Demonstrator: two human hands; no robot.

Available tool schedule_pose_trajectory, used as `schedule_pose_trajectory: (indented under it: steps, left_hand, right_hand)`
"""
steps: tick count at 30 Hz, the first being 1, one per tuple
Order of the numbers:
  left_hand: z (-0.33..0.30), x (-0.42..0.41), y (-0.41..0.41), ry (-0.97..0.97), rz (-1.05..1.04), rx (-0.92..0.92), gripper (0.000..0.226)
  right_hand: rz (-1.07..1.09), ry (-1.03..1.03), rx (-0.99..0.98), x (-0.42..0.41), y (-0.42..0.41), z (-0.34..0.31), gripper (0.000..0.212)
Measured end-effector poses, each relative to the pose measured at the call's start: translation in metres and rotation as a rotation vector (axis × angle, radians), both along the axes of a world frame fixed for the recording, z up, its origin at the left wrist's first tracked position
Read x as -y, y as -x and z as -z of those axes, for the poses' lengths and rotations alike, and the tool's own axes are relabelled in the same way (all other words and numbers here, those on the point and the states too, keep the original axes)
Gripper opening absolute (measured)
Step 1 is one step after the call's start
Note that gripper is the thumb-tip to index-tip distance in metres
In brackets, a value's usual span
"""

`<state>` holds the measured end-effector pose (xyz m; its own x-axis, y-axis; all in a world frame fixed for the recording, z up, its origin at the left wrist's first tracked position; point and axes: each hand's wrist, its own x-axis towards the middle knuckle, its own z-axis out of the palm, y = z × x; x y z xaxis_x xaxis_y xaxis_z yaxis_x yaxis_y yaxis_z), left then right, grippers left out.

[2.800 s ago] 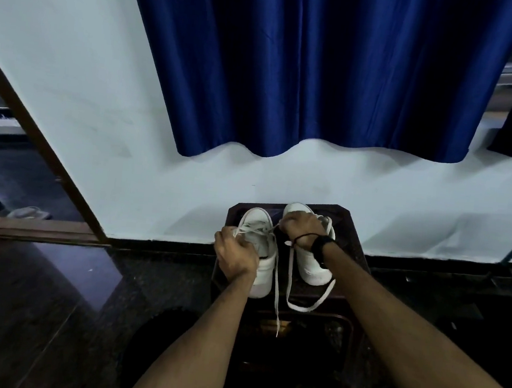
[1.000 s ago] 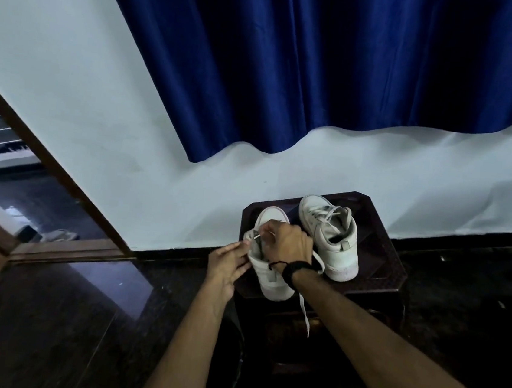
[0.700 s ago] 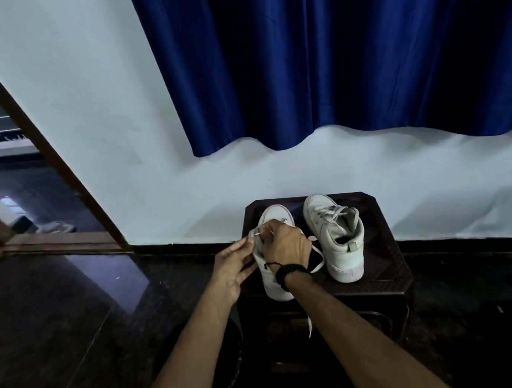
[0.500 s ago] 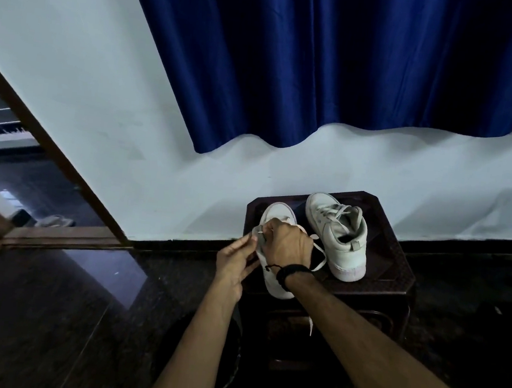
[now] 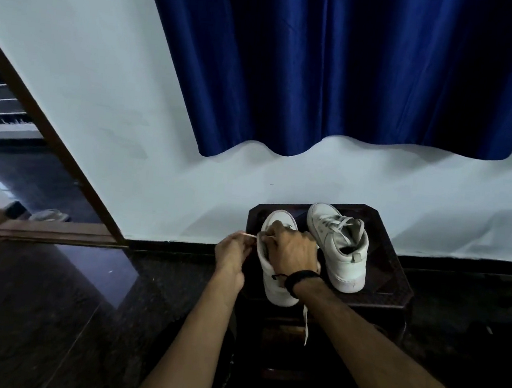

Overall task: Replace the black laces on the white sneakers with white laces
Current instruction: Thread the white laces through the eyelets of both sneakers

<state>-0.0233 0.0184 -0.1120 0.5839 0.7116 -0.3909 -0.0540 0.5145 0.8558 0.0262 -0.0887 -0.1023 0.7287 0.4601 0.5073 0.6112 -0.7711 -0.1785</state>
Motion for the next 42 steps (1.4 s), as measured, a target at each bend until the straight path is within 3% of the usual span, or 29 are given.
schedule_pose_trajectory:
  steps: [3,5,7,10,12,13,16,18,20,23,26,30,33,37,42]
  left_hand:
    - [-0.008,-0.033,0.011,0.176,-0.13,0.15,0.025]
    - [-0.006,-0.056,0.022,0.144,-0.252,0.09,0.027]
    - [0.0,-0.067,0.035,-0.131,-0.287,-0.16,0.026]
    - [0.009,-0.052,0.05,-0.9,0.022,-0.74,0.012]
    - [0.011,-0.036,0.042,-1.254,0.246,-0.75,0.019]
    - [0.007,-0.028,0.036,-1.236,0.323,-0.625,0.02]
    - [-0.002,-0.01,0.018,-0.878,0.454,-0.388,0.024]
    - [-0.003,-0.008,0.015,-0.909,0.424,-0.401,0.027]
    - [-0.004,-0.01,0.019,-0.932,0.339,-0.384,0.025]
    - [-0.008,-0.019,0.026,-0.736,0.091,-0.242,0.021]
    - [-0.019,-0.029,0.035,-0.305,-0.112,0.052,0.026]
    - [-0.041,-0.056,0.055,0.067,-0.305,0.269,0.024]
    - [-0.051,-0.067,0.064,0.034,-0.398,0.244,0.022]
    - [-0.054,-0.062,0.068,-0.071,-0.45,0.222,0.026]
    - [-0.072,-0.064,0.075,-0.308,-0.276,-0.153,0.019]
  right_hand:
    - [-0.062,-0.018,0.008,0.01,-0.006,-0.002,0.027]
    - [-0.081,0.023,-0.063,0.016,-0.011,-0.003,0.017]
    - [-0.05,0.109,-0.072,0.02,-0.016,-0.005,0.022]
    - [-0.068,0.152,-0.02,0.022,-0.024,-0.014,0.034]
    - [-0.116,0.146,-0.031,0.023,-0.025,-0.026,0.03]
    - [-0.126,0.121,-0.05,0.023,-0.027,-0.031,0.023]
    - [-0.084,0.028,-0.168,0.021,-0.031,-0.041,0.013]
    - [-0.096,-0.16,-0.334,0.021,-0.034,-0.042,0.013]
    - [-0.177,-0.29,-0.431,0.024,-0.032,-0.043,0.033]
    - [-0.188,-0.171,-0.447,0.026,-0.014,-0.033,0.065]
    - [0.034,0.002,-0.344,0.03,0.002,-0.011,0.061]
    - [0.114,-0.03,-0.482,0.032,0.004,-0.006,0.058]
    - [0.116,-0.021,-0.605,0.029,0.009,-0.007,0.05]
    - [0.12,0.0,-0.598,0.025,0.013,-0.004,0.042]
    - [0.146,-0.006,-0.631,0.027,0.01,-0.004,0.05]
